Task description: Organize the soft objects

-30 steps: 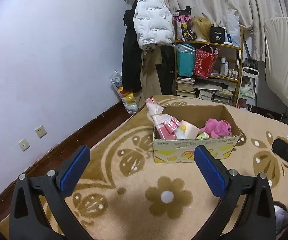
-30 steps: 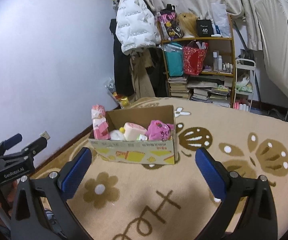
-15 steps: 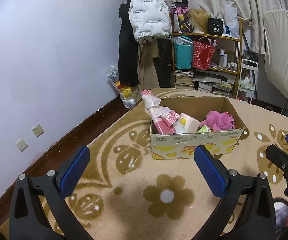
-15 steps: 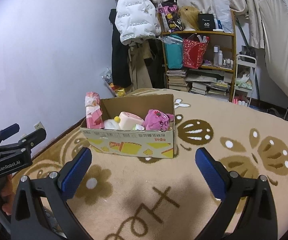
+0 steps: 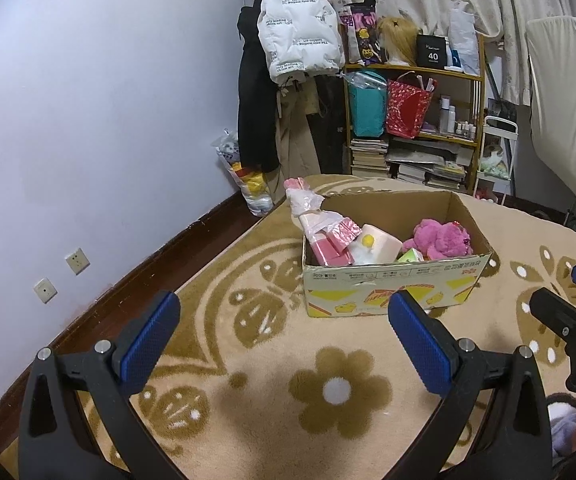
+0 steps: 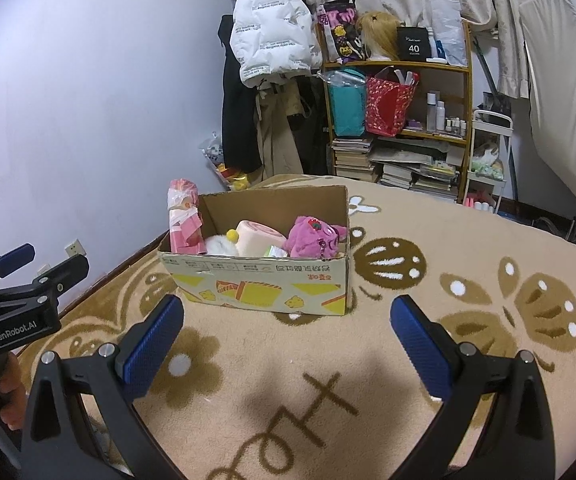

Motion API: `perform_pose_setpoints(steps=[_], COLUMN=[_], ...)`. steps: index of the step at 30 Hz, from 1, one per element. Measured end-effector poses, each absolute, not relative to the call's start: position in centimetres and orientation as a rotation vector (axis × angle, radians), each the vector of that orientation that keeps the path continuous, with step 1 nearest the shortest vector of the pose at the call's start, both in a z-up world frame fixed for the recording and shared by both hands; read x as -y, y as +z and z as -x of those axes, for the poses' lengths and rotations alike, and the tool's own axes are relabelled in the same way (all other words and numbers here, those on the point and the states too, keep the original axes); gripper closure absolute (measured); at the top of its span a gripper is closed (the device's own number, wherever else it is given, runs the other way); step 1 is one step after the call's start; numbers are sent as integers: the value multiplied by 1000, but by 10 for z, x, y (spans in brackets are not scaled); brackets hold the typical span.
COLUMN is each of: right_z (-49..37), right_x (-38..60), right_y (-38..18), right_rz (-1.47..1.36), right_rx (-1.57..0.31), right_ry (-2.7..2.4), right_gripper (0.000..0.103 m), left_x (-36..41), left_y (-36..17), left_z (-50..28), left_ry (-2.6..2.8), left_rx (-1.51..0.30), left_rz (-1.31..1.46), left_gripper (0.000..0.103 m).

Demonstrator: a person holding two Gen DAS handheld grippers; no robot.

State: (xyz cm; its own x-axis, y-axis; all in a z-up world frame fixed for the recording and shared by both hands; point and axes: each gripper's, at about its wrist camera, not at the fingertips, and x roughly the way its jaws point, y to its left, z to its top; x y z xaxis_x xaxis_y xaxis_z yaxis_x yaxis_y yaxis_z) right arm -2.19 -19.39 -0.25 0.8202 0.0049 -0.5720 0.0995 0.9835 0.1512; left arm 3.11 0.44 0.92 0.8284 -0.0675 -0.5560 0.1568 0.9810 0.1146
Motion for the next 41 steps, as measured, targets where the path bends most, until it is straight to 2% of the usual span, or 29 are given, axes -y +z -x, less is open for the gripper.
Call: perform_pose_setpoints(steps=[41], right_z=[26], right_x=[200], right_y=[-3], right_rz=[-187], right_rx=[-597], right_ry=[-79], right_gripper=[0], left_x=[5], left_y=[5], left_z=[-27], left_ry=[-137], left_rx=[-586], left_rz=[-186], left_gripper=[0])
